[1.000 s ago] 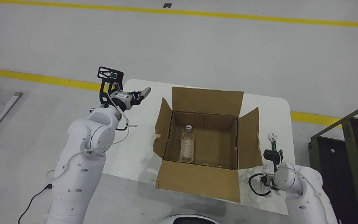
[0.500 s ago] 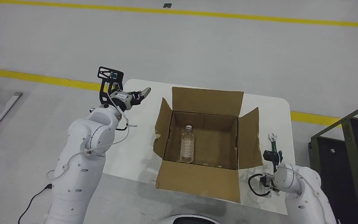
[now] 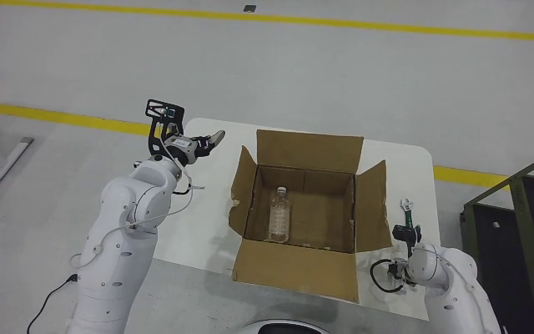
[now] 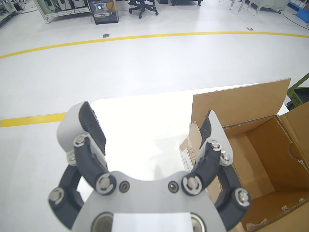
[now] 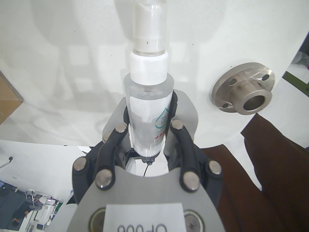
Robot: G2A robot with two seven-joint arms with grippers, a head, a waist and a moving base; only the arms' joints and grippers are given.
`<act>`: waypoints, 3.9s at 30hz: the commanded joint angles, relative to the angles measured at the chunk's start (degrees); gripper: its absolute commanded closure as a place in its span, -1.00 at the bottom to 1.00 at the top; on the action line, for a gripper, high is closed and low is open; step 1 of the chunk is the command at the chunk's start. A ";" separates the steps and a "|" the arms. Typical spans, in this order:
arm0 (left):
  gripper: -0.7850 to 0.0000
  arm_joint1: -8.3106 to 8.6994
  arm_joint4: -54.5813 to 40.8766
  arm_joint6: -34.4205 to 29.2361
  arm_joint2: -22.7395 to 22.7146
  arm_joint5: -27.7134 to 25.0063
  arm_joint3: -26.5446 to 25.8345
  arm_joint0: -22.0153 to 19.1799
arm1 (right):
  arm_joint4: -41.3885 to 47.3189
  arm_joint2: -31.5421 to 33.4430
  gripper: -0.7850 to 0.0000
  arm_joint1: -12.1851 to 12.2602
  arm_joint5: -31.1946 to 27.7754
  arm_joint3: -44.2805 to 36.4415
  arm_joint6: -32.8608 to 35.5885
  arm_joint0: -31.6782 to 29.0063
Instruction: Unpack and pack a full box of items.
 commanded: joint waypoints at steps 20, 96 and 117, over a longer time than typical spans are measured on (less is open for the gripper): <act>-1.00 0.00 0.00 0.00 0.00 0.00 0.00 0.00 | 27.92 21.60 1.00 0.99 5.23 -38.72 1.37 -1.91; -1.00 0.00 0.00 0.00 0.00 0.00 0.00 0.00 | 33.00 -46.28 1.00 -10.17 25.64 31.45 -33.39 36.36; -1.00 0.00 0.00 0.00 0.00 0.00 0.00 0.00 | 35.60 -48.64 -0.22 -13.16 24.14 39.77 -35.15 40.02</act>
